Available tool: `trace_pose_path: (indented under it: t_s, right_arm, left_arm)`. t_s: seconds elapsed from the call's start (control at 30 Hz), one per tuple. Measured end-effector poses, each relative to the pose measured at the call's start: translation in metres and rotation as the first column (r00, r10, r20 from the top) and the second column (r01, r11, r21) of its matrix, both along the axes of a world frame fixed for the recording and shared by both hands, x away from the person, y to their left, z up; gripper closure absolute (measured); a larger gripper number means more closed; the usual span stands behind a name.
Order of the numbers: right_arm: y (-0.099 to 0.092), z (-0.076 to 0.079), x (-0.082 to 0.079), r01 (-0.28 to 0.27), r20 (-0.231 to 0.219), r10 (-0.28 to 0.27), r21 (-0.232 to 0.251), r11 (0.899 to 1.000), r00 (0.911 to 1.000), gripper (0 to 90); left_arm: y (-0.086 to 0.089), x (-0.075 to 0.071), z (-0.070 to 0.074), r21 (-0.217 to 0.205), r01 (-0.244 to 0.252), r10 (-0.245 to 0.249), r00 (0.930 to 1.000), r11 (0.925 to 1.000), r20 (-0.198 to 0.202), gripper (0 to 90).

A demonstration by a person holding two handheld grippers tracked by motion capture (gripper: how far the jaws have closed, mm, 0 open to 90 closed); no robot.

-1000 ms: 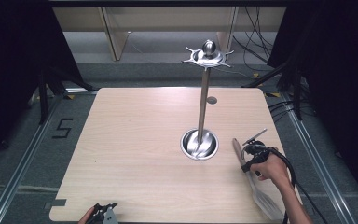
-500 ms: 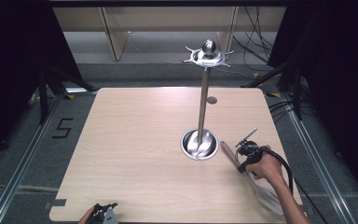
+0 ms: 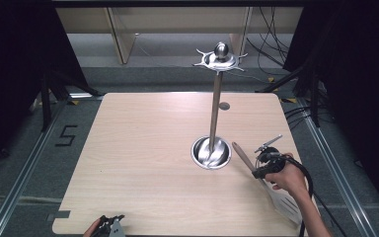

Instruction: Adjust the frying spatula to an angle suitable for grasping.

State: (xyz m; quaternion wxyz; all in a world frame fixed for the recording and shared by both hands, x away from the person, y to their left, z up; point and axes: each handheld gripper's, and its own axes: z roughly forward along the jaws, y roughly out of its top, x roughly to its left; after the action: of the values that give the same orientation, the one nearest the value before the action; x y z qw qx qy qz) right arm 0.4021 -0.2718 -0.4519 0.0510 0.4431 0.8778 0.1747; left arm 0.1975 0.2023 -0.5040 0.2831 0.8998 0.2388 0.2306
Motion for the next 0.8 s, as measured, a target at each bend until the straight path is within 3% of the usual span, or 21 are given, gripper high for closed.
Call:
trace_pose_path:
  t_s: [0.2,0.23,0.27,0.3,0.4,0.43,0.47,0.57,0.6,0.63,0.7,0.73,0.8]
  right_arm:
    - [-0.001,0.018,-0.012,-0.004,0.079,-0.001,0.062,0.998,0.9969,77.1]
    - [-0.002,0.022,-0.014,-0.018,0.112,0.011,0.064,0.998,0.9937,77.1]
    - [-0.001,0.027,-0.018,0.002,0.112,-0.012,0.085,0.996,0.9937,77.1]
    - [-0.002,0.029,-0.020,-0.008,0.151,-0.008,0.100,0.995,0.9885,77.1]
    - [-0.007,0.039,-0.023,-0.031,0.198,0.008,0.112,0.993,0.9802,77.1]
    - [-0.009,0.041,-0.023,-0.035,0.230,0.005,0.125,0.992,0.9732,77.1]
    - [-0.009,0.047,-0.029,-0.009,0.244,-0.030,0.159,0.987,0.9692,77.1]
    - [-0.012,0.052,-0.029,-0.039,0.274,-0.009,0.168,0.985,0.9616,77.1]
    - [-0.011,0.053,-0.031,-0.026,0.287,-0.035,0.206,0.978,0.9573,77.1]
    - [-0.013,0.055,-0.031,-0.057,0.324,-0.020,0.228,0.972,0.9459,77.1]
    - [-0.015,0.060,-0.035,-0.037,0.296,-0.035,0.234,0.972,0.9546,77.1]
    - [-0.016,0.062,-0.037,-0.041,0.315,-0.040,0.247,0.968,0.9482,77.1]
    - [-0.018,0.065,-0.039,-0.050,0.318,-0.035,0.255,0.966,0.9474,77.1]
  left_arm:
    - [-0.001,-0.001,0.001,0.005,0.004,-0.004,0.9999,1.0000,0.013,15.4]
    - [-0.001,-0.001,0.001,-0.013,0.018,-0.019,0.9998,0.9998,-0.012,15.4]
    - [0.000,-0.001,0.001,-0.008,0.015,-0.015,0.9999,0.9999,-0.007,15.4]
    - [0.000,-0.001,0.001,-0.002,0.007,-0.007,1.0000,1.0000,0.002,15.4]
    - [0.000,-0.001,0.001,-0.003,0.008,-0.008,1.0000,1.0000,0.005,15.4]
    - [0.000,-0.001,0.002,-0.003,0.008,-0.008,0.9999,1.0000,0.007,15.4]
    - [0.000,-0.001,0.002,-0.007,0.011,-0.011,0.9999,0.9999,0.004,15.4]
    - [0.000,-0.001,0.001,-0.003,0.008,-0.008,0.9999,1.0000,0.006,15.4]
    - [0.000,-0.001,0.002,-0.002,0.008,-0.008,0.9999,1.0000,0.007,15.4]
    - [0.000,-0.001,0.001,-0.002,0.008,-0.008,1.0000,1.0000,0.005,15.4]
    - [0.000,-0.001,0.002,-0.003,0.013,-0.013,0.9999,0.9999,0.000,15.4]
    - [0.000,-0.001,0.002,-0.003,0.013,-0.013,0.9999,0.9999,0.001,15.4]
    - [0.000,-0.001,0.001,-0.004,0.012,-0.012,0.9999,0.9999,0.000,15.4]
